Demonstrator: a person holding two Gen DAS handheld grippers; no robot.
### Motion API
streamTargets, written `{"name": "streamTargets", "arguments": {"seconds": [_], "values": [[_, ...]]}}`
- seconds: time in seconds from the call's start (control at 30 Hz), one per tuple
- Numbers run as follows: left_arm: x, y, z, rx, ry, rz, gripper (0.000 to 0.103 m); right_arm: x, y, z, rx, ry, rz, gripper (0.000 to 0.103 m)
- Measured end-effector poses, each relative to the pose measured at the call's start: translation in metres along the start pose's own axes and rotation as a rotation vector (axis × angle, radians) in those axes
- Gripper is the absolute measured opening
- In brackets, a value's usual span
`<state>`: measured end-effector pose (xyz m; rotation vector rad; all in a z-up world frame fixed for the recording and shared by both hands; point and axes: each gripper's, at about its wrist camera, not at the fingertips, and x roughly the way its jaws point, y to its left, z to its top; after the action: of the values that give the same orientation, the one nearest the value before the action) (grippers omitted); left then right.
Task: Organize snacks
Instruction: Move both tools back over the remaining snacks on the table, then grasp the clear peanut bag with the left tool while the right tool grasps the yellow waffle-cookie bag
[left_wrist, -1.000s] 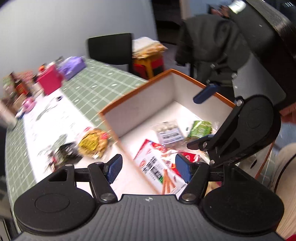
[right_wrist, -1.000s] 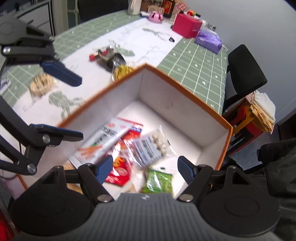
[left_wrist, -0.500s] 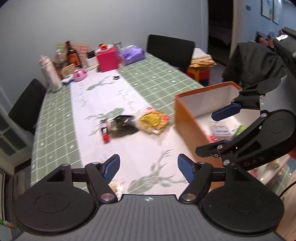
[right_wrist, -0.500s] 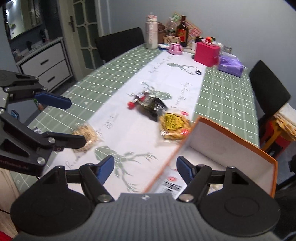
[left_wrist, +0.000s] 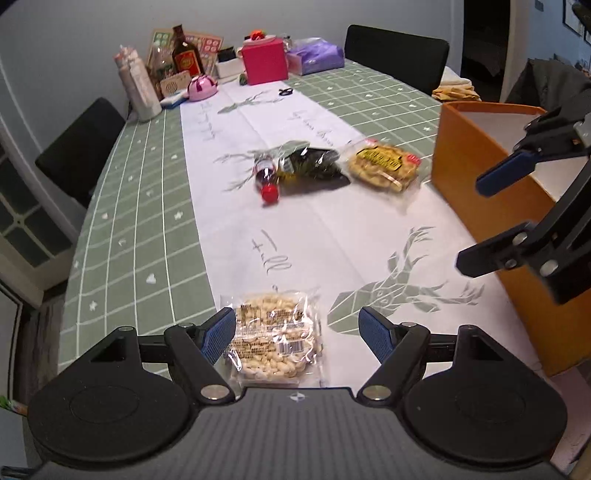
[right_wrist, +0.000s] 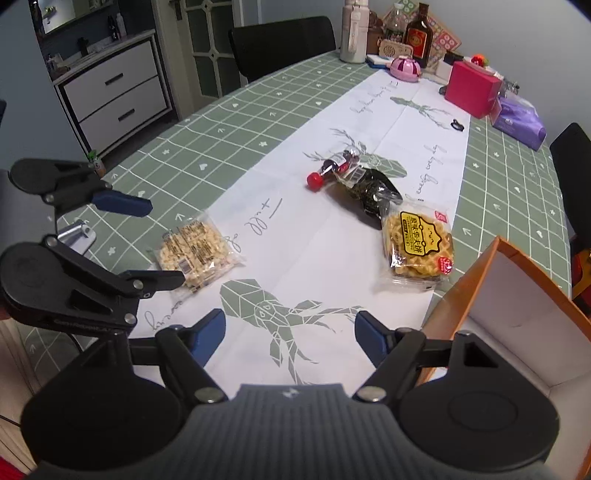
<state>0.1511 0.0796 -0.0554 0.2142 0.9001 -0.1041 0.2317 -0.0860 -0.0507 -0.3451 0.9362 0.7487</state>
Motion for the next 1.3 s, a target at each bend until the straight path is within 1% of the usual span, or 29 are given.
{"name": "streamTargets", "arguments": {"seconds": [0.1, 0.13, 0.17, 0.37, 0.43, 0.53, 0.67, 0.73, 0.8, 0.93, 1.07, 1.13, 1.27, 1.3], "values": [[0.016, 0.01, -0.009, -0.032, -0.004, 0.007, 0.089, 0.013, -0.003, 0.004, 0.002, 0.019, 0.001, 0.087], [0.021, 0.014, -0.011, -0.041, -0.005, 0.0, 0.089, 0.017, -0.005, 0.005, 0.0, 0.024, -0.002, 0.092], [0.025, 0.017, -0.013, -0.046, -0.001, -0.006, 0.089, 0.021, -0.006, 0.007, -0.003, 0.028, -0.005, 0.093], [0.044, 0.023, -0.019, -0.049, 0.031, -0.026, 0.089, 0.046, -0.019, 0.017, -0.045, 0.068, -0.036, 0.094], [0.047, 0.023, -0.018, -0.035, 0.024, -0.017, 0.09, 0.05, -0.021, 0.022, -0.09, 0.069, -0.051, 0.094], [0.051, 0.024, -0.013, -0.029, 0.044, -0.022, 0.091, 0.055, -0.026, 0.029, -0.185, 0.07, -0.079, 0.094], [0.057, 0.027, -0.005, -0.032, 0.08, -0.021, 0.092, 0.064, -0.037, 0.041, -0.286, 0.118, -0.114, 0.094], [0.061, 0.03, -0.001, -0.044, 0.101, -0.004, 0.093, 0.072, -0.046, 0.048, -0.305, 0.144, -0.152, 0.094], [0.065, 0.031, 0.003, -0.048, 0.123, 0.023, 0.1, 0.078, -0.053, 0.057, -0.308, 0.163, -0.169, 0.094], [0.069, 0.035, 0.004, -0.063, 0.117, 0.022, 0.102, 0.095, -0.061, 0.076, -0.277, 0.185, -0.187, 0.094], [0.074, 0.04, 0.004, -0.079, 0.123, 0.03, 0.103, 0.12, -0.068, 0.089, -0.217, 0.249, -0.235, 0.093], [0.075, 0.042, 0.003, -0.088, 0.119, 0.027, 0.103, 0.13, -0.07, 0.093, -0.193, 0.266, -0.241, 0.089], [0.077, 0.043, 0.003, -0.089, 0.119, 0.033, 0.103, 0.144, -0.073, 0.096, -0.16, 0.301, -0.273, 0.087], [0.077, 0.043, 0.003, -0.092, 0.12, 0.035, 0.103, 0.147, -0.073, 0.096, -0.152, 0.312, -0.28, 0.082]]}}
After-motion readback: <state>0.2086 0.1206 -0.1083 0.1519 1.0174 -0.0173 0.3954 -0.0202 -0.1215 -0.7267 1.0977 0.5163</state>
